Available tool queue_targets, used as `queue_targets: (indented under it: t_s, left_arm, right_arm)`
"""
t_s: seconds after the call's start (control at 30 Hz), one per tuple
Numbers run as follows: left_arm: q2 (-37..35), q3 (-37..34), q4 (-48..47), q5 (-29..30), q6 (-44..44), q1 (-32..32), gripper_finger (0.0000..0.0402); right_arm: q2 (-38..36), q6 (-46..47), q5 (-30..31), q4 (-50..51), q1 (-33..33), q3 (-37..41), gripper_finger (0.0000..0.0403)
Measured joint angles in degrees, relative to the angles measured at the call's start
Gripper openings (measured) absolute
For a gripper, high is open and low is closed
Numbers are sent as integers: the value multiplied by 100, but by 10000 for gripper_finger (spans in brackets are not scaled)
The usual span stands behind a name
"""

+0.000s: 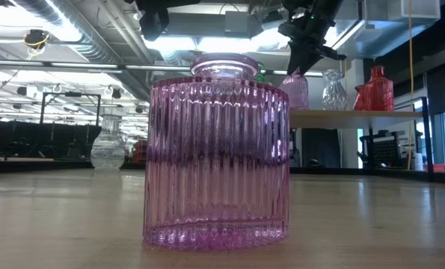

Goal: Sort vases onto shelf
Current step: Put the right pink vase on the shelf aligned with the other pink vase

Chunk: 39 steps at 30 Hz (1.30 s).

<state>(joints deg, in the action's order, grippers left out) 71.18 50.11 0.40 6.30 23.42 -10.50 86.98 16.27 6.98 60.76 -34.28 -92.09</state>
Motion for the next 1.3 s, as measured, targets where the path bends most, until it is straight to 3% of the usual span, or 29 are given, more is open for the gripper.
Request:
queue_targets:
  t_s: [0.8, 0.97, 1.3]
  left_arm:
    - [2, 0, 2, -109, 7, -2, 0]
    - [1, 0, 2, -109, 15, -2, 0]
    - [0, 0, 2, -109, 15, -2, 0]
  right_arm:
    - [1, 9, 88, -57, 9, 0, 88]
    - [2, 46, 96, -55, 9, 0, 114]
    - [0, 59, 94, -73, 13, -2, 119]
